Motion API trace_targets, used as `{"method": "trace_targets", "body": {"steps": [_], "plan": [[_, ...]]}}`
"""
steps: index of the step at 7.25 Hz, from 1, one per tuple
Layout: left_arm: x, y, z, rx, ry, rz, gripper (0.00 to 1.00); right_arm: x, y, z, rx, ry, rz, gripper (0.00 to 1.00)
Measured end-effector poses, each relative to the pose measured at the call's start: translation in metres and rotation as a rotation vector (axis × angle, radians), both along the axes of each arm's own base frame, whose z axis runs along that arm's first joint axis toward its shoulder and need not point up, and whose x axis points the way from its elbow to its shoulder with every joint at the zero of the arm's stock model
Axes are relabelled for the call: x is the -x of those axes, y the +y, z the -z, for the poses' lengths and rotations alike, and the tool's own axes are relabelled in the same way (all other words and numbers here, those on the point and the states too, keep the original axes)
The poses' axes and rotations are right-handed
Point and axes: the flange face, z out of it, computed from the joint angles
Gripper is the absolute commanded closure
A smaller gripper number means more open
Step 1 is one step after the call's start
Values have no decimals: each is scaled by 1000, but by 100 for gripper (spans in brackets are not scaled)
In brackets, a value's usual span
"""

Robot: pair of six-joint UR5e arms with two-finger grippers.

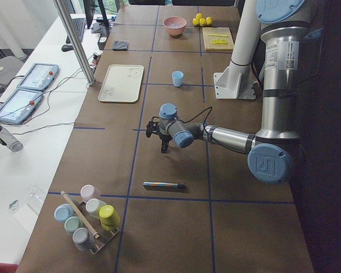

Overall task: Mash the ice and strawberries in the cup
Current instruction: 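Close the left gripper on the strawberry, then lift the strawberry with the left gripper and carry it over the cup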

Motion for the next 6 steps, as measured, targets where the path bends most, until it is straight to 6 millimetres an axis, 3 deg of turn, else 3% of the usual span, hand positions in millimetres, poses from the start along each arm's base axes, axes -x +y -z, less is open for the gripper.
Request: {"method": "trace_targets", "body": {"steps": [2,3,6], "plan": [[1,0,4,-8,3,-1,100,0,0,1,-1,0,-1,1],[3,0,17,-29,19,-1,100,0,0,1,-1,0,-1,1],[6,0,90,-67,55,-3,100,0,-1,3,-6,-1,-1,1]]}}
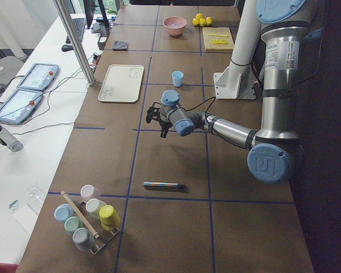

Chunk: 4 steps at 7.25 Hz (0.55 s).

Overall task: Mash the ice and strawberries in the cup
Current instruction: 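Lift the strawberry with the left gripper and carry it over the cup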

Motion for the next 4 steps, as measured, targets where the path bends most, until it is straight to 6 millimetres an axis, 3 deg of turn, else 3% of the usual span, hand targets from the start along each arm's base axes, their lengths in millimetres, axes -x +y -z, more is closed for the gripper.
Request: {"method": "trace_targets", "body": {"steps": [4], "plan": [[-16,-10,189,73,-47,1,99,0,-2,2,-7,1,0,1]]}}
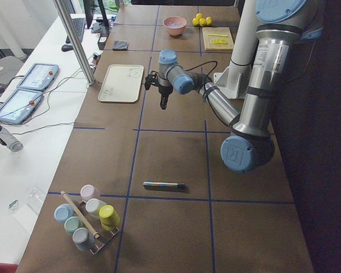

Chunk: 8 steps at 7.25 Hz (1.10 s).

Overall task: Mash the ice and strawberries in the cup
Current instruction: 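Lift the strawberry with the left gripper and carry it over the cup, then open the left gripper to drop the strawberry into the light-blue cup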

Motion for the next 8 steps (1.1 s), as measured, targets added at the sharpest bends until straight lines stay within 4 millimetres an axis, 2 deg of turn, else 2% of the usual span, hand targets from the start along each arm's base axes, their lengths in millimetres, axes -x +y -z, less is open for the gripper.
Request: {"method": "trace_targets", "body": {"steps": [1,2,4,5,7,8], "plan": [[-18,7,36,34,4,-1,99,0,0,0,-8,2,0,1],[-50,24,63,88,20,-5,99,0,-1,0,-20,3,0,1],[-105,56,98,162,41,3,99,0,0,-1,-29,2,-1,1],[-133,59,115,179,37,33,99,0,0,-1,-30,1,-1,1],[-202,52,153,218,33,91,99,0,0,-1,-30,0,-1,1],[-230,51,162,221,41,112,99,0,0,-1,-29,-1,-1,1]]}}
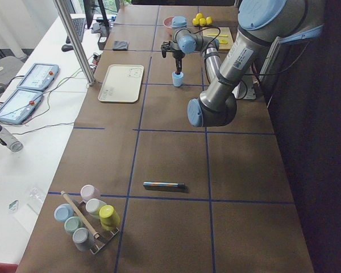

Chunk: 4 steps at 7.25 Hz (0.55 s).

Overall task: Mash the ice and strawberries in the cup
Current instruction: 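Open the left gripper to drop the strawberry into the light-blue cup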

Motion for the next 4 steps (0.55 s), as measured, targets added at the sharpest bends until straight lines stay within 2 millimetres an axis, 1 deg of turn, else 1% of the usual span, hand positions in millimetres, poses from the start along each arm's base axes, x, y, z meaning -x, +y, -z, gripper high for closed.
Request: {"method": "trace_targets", "body": {"steps": [1,2,3,4], "plan": [[-23,-1,5,4,9,15,99,0,0,0,0,0,0,1],[-41,-3,8,13,11,23,97,0,0,0,0,0,0,1],[-52,-3,9,20,8,24,80,0,0,0,0,0,0,1],[-56,-2,8,25,4,24,42,0,0,0,1,0,0,1]]}}
